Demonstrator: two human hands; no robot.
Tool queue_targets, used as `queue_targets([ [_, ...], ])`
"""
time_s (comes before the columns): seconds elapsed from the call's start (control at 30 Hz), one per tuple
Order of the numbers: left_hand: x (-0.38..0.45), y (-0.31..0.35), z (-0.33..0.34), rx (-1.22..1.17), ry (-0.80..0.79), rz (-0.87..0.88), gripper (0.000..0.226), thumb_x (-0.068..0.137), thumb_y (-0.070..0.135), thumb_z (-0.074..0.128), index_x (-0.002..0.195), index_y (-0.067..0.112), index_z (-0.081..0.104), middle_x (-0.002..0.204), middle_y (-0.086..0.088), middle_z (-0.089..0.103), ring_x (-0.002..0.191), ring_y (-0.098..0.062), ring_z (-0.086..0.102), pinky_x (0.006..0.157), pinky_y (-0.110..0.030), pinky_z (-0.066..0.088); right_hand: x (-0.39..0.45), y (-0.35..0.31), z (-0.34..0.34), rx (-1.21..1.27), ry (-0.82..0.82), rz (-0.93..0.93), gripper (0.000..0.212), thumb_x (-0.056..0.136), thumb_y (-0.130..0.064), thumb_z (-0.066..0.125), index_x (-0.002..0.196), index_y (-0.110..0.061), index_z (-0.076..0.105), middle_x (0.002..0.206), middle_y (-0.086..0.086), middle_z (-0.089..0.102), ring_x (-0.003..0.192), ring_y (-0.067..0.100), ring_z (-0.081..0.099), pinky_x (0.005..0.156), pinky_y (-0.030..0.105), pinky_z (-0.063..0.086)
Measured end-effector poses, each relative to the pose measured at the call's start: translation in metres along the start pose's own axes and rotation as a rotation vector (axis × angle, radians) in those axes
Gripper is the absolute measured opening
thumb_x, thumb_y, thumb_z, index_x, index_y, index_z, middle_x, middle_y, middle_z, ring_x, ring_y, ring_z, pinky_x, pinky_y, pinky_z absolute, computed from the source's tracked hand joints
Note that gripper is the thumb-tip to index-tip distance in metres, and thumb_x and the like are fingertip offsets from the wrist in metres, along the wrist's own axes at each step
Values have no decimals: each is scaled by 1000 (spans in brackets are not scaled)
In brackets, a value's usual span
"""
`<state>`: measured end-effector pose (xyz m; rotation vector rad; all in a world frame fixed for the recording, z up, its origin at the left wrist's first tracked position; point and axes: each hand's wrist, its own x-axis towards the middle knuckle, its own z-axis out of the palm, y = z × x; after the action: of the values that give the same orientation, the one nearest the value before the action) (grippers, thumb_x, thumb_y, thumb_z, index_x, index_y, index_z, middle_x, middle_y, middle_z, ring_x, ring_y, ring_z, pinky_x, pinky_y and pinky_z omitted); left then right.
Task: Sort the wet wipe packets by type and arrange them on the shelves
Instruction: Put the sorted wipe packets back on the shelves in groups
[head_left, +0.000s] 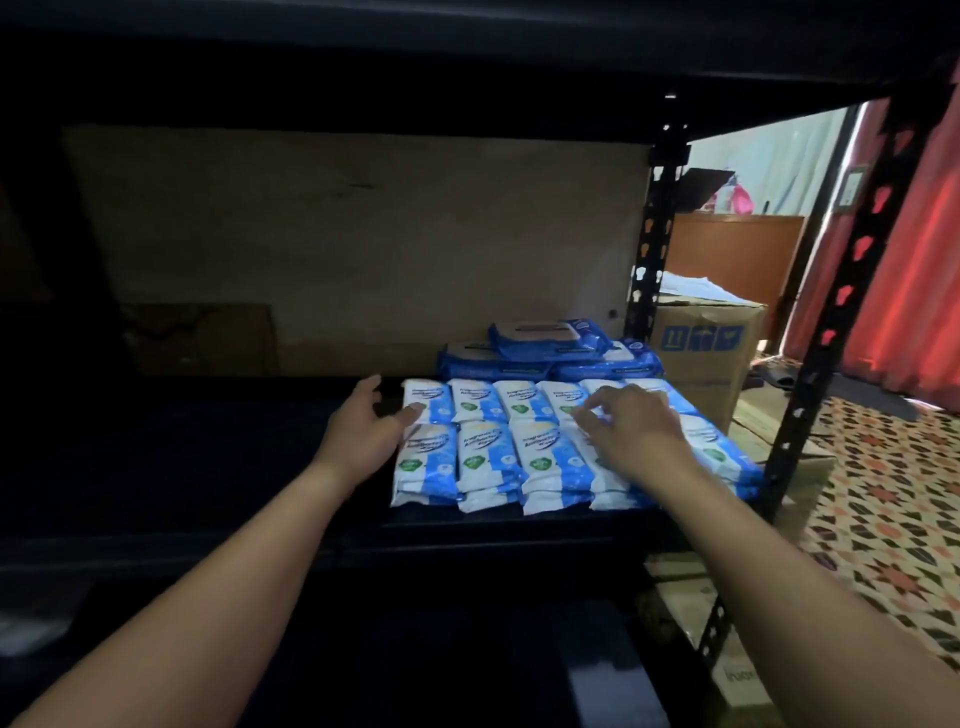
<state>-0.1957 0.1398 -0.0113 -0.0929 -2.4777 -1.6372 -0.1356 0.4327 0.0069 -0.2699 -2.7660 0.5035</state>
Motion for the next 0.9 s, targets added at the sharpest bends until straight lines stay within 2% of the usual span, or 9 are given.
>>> queue_targets([
  [0.13,-31,-16,-39,56,151,100,34,91,26,73,123,19,65,106,1,71,89,-1,64,77,-15,49,-29,-78,24,257,-23,-202,31,99,-47,55,92,-19,66,84,2,67,80,18,63,71,36,52],
  [0.17,-38,-20,-49,65,185,125,24,91,23,73,115,19,69,98,1,73,80,0,64,74,-11,49,-36,-99,31,270,-12,-251,29,99,-46,56,89,-20,65,80,1,65,78,18,62,68,35,49],
  [0.23,-57,-31,-70,74,245,172,11,93,21,69,104,22,72,90,3,72,79,-1,64,67,-2,45,-48,-138,47,294,40,-336,25,96,-43,60,83,-22,62,79,-1,62,80,19,61,68,33,45],
  [0.37,-95,-63,-109,96,422,264,9,94,18,67,94,25,72,83,10,70,80,-7,65,68,-11,48,-71,-212,77,400,1,-518,19,92,-37,65,82,-21,64,79,-2,62,77,16,59,70,33,48],
  [0.47,-116,-103,-127,109,562,309,7,93,13,66,93,19,71,78,3,67,69,-16,62,64,-24,48,-88,-246,95,517,-120,-642,11,93,-30,68,86,-22,67,76,-7,59,68,5,53,63,18,41],
  [0.6,-135,-172,-139,194,562,158,12,92,6,65,91,17,70,75,2,67,66,-14,60,62,-23,47,-102,-264,133,634,-367,-673,2,93,-20,68,93,-18,70,75,-10,60,65,0,52,61,10,38],
  [0.7,-147,-231,-142,291,450,-18,15,90,5,65,90,19,71,78,6,71,71,-9,65,69,-22,50,-106,-269,156,612,-258,-830,5,93,-13,66,95,-14,71,81,-10,60,73,1,51,69,12,39],
  [0.83,-161,-316,-145,414,365,-168,11,91,9,67,87,19,69,72,4,69,67,-6,63,62,-13,43,-118,-268,192,538,104,-1111,6,91,-7,65,92,-7,71,83,4,64,80,24,55,73,39,47],
  [0.9,-168,-361,-147,461,307,-264,12,88,8,69,90,20,68,76,3,70,71,-8,65,68,-19,49,-128,-260,219,510,225,-1184,8,91,-2,64,91,-2,71,81,10,63,77,30,55,71,44,47],
])
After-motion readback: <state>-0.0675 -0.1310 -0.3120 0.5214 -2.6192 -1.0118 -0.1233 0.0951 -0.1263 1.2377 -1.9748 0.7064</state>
